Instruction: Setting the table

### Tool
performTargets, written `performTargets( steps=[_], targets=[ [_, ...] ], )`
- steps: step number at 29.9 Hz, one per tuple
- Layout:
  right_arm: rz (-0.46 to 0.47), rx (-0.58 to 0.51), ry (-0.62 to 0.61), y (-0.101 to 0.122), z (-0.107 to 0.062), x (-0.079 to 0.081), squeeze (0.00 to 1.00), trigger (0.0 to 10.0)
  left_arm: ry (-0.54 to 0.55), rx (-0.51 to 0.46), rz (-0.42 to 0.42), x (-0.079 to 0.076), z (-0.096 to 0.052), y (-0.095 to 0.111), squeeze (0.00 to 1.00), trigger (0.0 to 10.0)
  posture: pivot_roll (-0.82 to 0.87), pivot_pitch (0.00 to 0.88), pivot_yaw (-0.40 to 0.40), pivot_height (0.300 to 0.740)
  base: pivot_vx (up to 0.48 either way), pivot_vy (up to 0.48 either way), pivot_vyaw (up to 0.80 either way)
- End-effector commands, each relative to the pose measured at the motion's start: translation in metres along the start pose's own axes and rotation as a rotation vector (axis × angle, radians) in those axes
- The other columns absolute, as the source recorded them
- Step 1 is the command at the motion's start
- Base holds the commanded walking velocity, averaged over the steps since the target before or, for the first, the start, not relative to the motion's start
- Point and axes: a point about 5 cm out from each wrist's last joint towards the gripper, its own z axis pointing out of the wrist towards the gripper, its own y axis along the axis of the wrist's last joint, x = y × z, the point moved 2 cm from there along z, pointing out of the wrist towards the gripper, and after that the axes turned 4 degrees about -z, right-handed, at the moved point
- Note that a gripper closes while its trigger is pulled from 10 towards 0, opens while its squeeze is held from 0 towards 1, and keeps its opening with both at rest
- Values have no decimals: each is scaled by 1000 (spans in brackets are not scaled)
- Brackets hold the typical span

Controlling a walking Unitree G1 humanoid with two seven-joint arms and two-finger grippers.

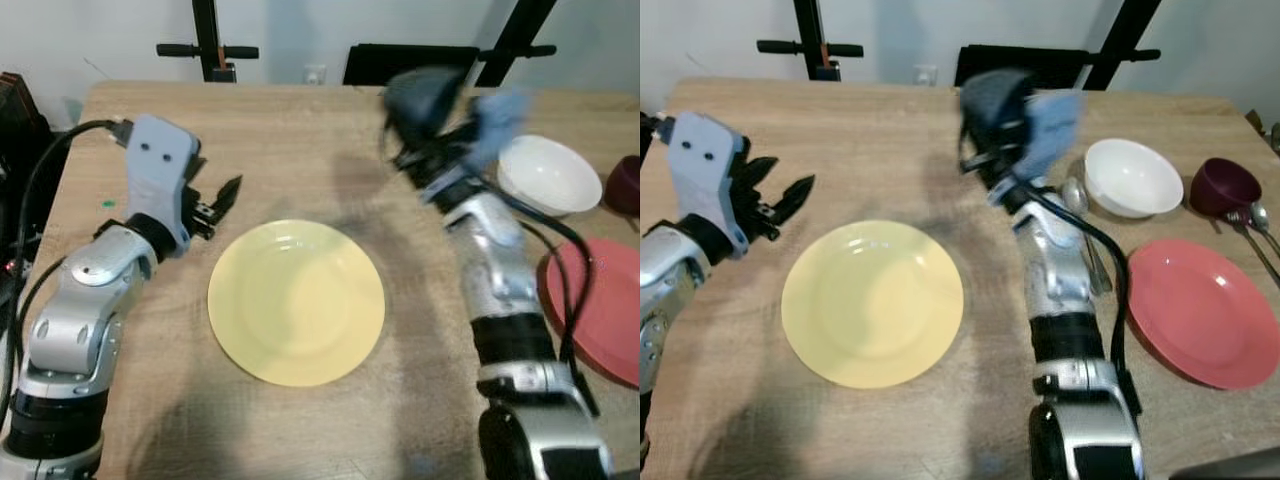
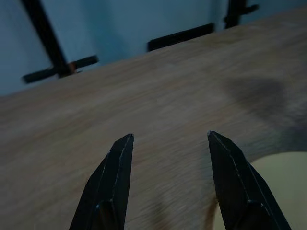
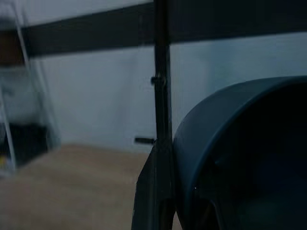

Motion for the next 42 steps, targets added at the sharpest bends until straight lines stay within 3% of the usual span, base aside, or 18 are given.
performTargets(
  steps=[1,14,42],
  targets=[
    [18,-6,-36,4,-9,-1,0,10000,18,13,5,1,-6,-3,0,10000,6,112,5,740,0,0,0],
    [-7,6,-97,26,-25,-3,0,10000,69,12,12,8,-6,-4,0,10000,-9,102,12,740,0,0,0],
    [6,74,-110,22,-30,-2,0,10000,82,-9,16,14,-3,3,0,10000,-4,88,11,740,-380,0,0]
  ],
)
